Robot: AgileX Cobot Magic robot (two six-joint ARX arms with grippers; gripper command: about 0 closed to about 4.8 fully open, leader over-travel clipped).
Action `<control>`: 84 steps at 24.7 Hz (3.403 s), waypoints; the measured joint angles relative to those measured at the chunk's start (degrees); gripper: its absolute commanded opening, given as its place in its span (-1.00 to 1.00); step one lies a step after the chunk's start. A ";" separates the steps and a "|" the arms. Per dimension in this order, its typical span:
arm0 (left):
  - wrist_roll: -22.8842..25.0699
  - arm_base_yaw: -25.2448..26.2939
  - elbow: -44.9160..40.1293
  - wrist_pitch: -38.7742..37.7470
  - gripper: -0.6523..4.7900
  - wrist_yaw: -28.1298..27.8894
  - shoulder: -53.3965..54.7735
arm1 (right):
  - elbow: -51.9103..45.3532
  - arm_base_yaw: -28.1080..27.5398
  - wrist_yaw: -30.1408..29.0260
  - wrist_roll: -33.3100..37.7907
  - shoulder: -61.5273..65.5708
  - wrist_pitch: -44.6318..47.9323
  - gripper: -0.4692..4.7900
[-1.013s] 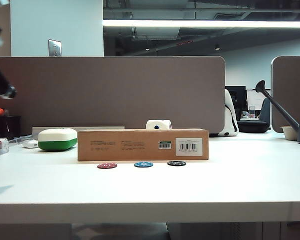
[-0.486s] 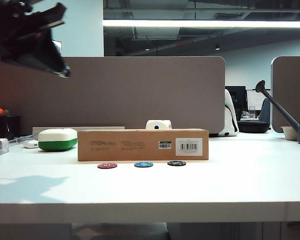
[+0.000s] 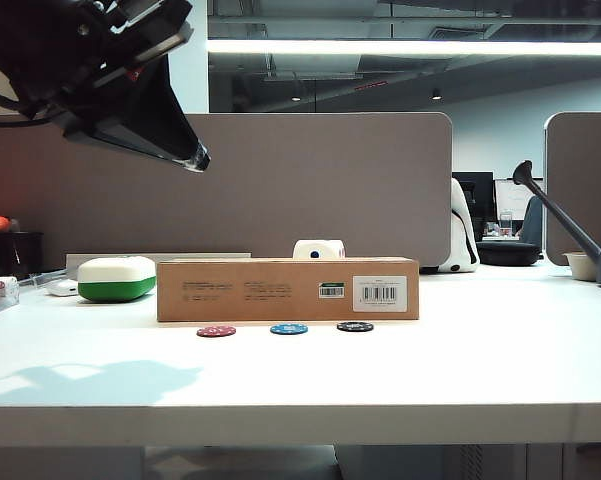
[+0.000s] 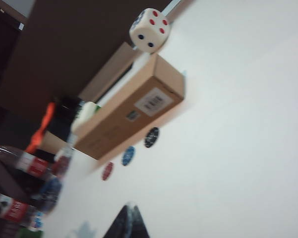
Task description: Push the chip with the highest value in the row forward next to the rectangular box.
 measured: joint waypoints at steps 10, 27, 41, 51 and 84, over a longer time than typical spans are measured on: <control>0.00 0.00 0.00 0.00 -0.78 0.04 0.00 | 23.41 0.02 6.99 -1.01 17.16 1.09 -0.86; 0.00 0.00 0.00 0.02 -0.78 0.22 -0.02 | 56.65 21.66 11.06 -30.91 87.30 -13.86 -0.86; 0.00 0.31 0.00 0.00 -0.78 0.17 -0.02 | 64.76 27.50 11.50 -32.57 103.19 -10.40 -0.86; 0.00 0.68 0.00 0.00 -0.78 0.17 -0.04 | 64.78 27.50 12.52 -32.57 106.44 -6.40 -0.86; 0.00 5.55 0.00 0.02 -0.78 0.17 -0.04 | 66.97 27.80 17.97 -29.79 109.90 -1.07 -0.86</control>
